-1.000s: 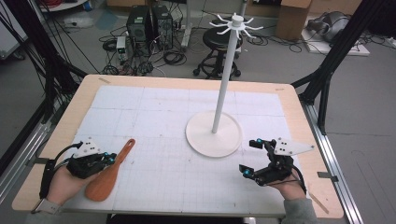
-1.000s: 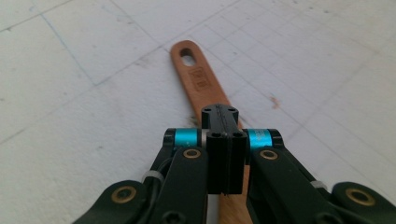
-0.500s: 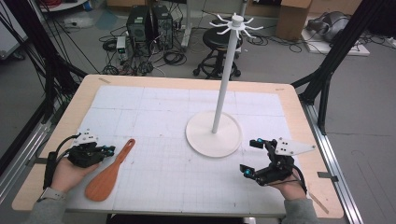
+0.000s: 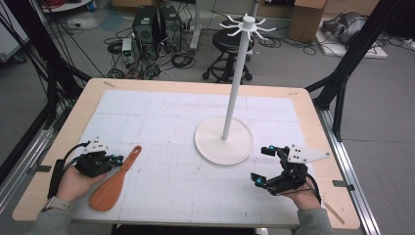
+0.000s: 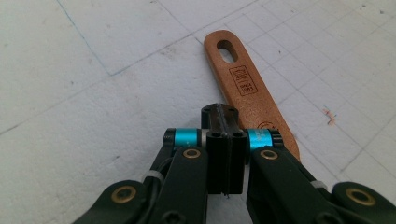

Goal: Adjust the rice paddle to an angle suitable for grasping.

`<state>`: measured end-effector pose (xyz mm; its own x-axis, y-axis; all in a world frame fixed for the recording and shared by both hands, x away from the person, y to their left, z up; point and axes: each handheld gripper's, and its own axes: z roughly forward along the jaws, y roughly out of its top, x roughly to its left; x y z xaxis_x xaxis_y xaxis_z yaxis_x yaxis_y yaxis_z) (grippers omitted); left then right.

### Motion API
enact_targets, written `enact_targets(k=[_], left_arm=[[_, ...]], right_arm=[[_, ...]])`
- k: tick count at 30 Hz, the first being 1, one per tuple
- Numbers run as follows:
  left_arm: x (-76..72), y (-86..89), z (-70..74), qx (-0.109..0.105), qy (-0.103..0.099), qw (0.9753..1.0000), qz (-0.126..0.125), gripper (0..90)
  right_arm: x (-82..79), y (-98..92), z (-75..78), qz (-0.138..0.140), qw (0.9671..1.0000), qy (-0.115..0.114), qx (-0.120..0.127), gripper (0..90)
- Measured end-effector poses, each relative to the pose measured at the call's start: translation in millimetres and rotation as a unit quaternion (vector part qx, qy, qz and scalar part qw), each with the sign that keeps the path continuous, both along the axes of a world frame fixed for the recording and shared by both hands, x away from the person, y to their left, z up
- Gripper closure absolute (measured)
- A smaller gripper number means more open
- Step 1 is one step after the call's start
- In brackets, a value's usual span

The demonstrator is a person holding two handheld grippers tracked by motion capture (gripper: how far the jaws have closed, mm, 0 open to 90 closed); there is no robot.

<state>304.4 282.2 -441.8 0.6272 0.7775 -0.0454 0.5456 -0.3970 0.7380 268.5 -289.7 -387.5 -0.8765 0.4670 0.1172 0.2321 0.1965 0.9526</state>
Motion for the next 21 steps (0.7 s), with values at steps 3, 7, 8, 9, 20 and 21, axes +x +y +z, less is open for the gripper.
enact_targets(k=[3,7,8,9,20,21], left_arm=[[-0.3,-1.2,-0.1,-0.001,-0.001,1.0,0.002,89.7],[-0.5,-2.0,0.4,-0.002,0.004,1.0,-0.005,89.6],[-0.9,-3.5,0.2,-0.003,0.003,1.0,-0.007,89.6],[-1.5,-4.6,0.5,0.002,0.001,1.0,-0.007,89.7],[-1.9,-5.5,1.0,0.002,0.004,1.0,-0.005,89.7],[-1.8,-5.6,1.1,0.002,0.003,1.0,-0.006,89.7]], right_arm=[[-0.3,0.2,0.0,0.0,1.0,0.006,-0.001,0.8],[0.1,0.1,-0.3,0.001,1.0,0.005,-0.001,0.8],[0.1,0.1,-0.3,0.001,1.0,0.005,-0.001,0.8],[0.1,0.2,-0.3,0.001,1.0,0.005,-0.001,0.8],[0.9,0.2,-0.6,0.0,1.0,0.004,-0.002,0.8],[1.1,0.2,-0.7,0.0,1.0,0.002,-0.003,0.8]])
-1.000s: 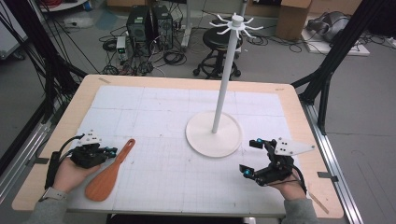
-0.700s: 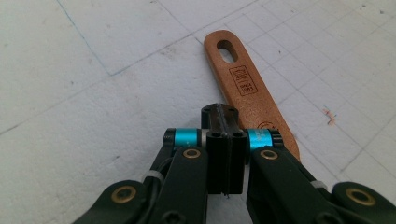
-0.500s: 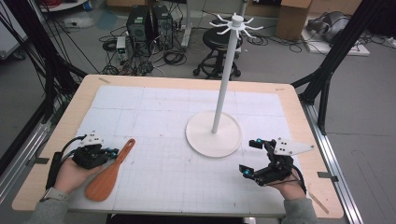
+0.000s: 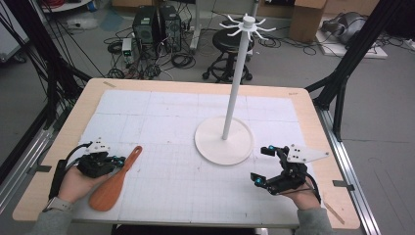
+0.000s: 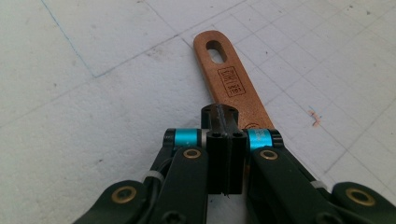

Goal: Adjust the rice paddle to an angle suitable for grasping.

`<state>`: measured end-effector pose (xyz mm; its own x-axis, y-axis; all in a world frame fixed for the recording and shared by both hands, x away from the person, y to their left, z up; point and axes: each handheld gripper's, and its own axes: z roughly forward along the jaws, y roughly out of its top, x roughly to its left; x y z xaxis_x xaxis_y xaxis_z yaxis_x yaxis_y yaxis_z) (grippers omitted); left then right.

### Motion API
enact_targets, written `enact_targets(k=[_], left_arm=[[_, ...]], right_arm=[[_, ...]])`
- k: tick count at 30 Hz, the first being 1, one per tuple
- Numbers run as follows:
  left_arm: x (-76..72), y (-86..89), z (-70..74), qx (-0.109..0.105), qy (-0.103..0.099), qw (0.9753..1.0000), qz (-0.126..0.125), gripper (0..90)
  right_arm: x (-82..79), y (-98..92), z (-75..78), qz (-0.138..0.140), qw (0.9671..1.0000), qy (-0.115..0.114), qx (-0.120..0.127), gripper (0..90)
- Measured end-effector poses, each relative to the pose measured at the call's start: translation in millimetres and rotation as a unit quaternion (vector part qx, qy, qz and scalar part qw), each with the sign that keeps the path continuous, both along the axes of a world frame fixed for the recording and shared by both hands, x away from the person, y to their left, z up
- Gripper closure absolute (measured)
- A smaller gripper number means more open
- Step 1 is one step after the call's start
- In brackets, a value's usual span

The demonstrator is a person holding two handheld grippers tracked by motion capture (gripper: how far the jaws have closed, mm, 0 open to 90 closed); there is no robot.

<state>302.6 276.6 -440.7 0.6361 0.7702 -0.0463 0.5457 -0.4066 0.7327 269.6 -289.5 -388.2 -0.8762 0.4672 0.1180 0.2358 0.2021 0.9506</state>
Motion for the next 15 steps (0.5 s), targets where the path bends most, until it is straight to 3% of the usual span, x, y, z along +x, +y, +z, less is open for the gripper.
enact_targets(k=[2,5,7,15], left_arm=[[-0.2,-1.8,-0.4,-0.012,0.007,0.9998,-0.01,89.8],[-1.5,-7.4,0.8,0.002,0.004,0.9999,-0.012,89.7],[-1.3,-9.6,0.2,-0.008,0.011,0.9996,-0.025,89.7],[-5.1,-27.3,1.3,0.006,0.004,0.9987,-0.051,89.7]], right_arm=[[-0.2,0.1,0.1,0.0,1.0,0.001,0.0,0.8],[0.1,0.1,0.0,0.0,1.0,0.0,0.0,0.8],[-0.3,0.0,0.2,0.0,1.0,0.002,0.001,0.8],[-0.4,-0.1,0.3,0.0,1.0,0.002,0.002,0.8]])
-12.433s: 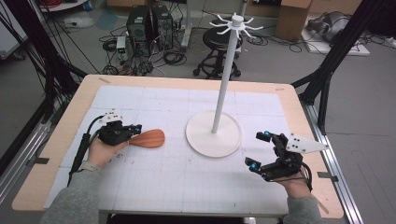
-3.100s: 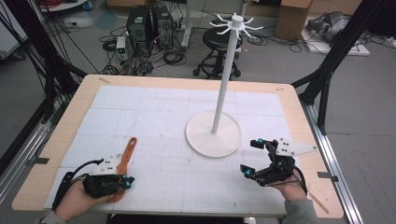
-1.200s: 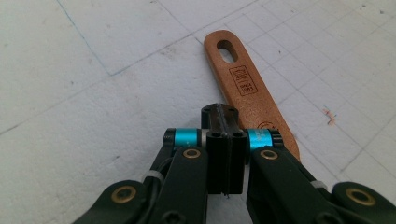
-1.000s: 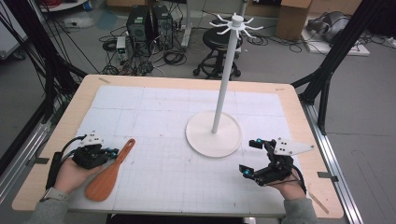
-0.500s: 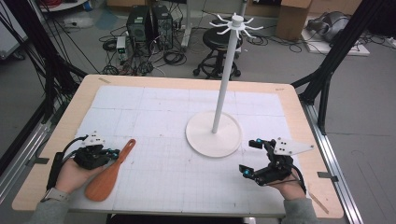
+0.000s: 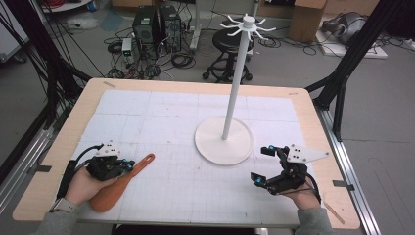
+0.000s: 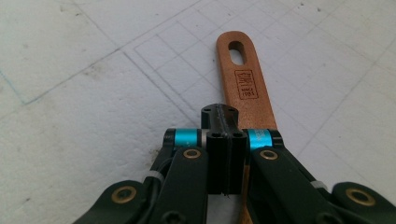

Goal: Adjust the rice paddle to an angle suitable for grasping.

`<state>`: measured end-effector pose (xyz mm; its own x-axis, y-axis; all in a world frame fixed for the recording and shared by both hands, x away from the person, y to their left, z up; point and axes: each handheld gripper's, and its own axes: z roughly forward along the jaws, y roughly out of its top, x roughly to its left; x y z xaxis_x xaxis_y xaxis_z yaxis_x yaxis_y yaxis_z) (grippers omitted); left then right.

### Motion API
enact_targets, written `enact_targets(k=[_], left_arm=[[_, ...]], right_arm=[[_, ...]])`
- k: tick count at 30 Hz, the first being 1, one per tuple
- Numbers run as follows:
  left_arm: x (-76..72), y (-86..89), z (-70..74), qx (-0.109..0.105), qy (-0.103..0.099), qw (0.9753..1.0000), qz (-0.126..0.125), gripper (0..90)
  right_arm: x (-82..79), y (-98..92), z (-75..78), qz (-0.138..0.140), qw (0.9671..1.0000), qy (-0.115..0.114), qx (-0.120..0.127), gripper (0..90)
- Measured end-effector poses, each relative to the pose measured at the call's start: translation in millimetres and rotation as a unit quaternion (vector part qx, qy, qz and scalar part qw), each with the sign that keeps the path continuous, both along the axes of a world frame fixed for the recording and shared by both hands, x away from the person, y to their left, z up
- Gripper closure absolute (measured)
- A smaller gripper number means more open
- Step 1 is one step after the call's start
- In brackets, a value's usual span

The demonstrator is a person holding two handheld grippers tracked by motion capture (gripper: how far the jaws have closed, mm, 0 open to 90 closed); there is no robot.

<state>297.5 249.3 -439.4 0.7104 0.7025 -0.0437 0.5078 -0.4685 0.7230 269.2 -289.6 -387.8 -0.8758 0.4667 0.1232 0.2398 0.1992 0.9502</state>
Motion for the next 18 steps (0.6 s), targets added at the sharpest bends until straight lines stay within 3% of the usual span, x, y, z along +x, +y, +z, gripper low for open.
enact_targets(k=[18], left_arm=[[-7.8,-19.1,0.7,0.007,-0.001,0.9992,-0.039,89.7]], right_arm=[[0.1,0.2,-0.2,0.0,1.0,-0.001,-0.002,0.8]])
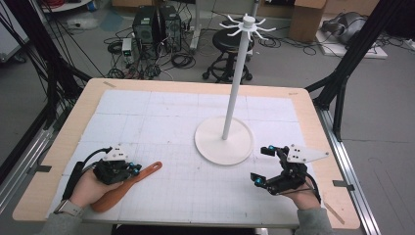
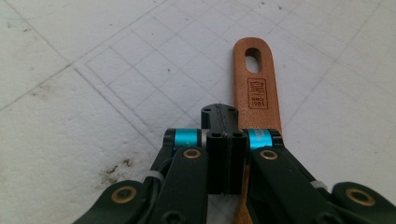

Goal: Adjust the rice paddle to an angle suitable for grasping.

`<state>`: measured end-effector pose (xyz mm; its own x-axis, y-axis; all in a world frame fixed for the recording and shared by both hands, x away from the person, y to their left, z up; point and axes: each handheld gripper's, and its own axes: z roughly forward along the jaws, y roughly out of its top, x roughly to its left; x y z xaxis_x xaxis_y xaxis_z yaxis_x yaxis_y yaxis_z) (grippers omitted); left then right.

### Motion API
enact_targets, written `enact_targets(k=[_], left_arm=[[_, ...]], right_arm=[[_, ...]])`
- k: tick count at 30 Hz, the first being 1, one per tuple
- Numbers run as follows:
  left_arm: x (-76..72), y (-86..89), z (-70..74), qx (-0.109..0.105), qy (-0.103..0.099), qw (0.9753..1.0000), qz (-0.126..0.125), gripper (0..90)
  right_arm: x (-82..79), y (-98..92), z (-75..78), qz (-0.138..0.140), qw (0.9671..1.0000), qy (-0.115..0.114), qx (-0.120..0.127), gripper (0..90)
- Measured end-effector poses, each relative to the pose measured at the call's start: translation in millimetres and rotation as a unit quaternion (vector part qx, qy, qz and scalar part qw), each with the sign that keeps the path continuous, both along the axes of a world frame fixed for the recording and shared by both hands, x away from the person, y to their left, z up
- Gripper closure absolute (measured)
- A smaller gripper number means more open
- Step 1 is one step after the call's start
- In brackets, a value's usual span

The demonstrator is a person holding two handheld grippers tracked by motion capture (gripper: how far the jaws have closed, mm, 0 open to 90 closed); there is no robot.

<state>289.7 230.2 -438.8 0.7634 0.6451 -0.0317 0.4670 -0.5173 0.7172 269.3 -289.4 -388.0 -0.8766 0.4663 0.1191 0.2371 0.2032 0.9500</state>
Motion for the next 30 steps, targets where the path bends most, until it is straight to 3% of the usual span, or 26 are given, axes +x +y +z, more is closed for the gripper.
enact_targets(k=[8,21,30], left_arm=[[-3.5,-6.0,-0.1,-0.002,0.0,0.9999,-0.017,89.7],[-12.8,-19.1,0.0,0.0,-0.002,0.9975,-0.071,89.7],[-13.4,-19.0,0.1,-0.005,0.002,0.9972,-0.075,89.6]], right_arm=[[0.0,-0.1,0.1,0.0,1.0,0.0,0.001,0.8],[-0.3,0.1,0.0,0.0,1.0,0.001,-0.001,0.8],[-0.4,0.2,-0.1,0.0,1.0,0.002,-0.001,0.8]])
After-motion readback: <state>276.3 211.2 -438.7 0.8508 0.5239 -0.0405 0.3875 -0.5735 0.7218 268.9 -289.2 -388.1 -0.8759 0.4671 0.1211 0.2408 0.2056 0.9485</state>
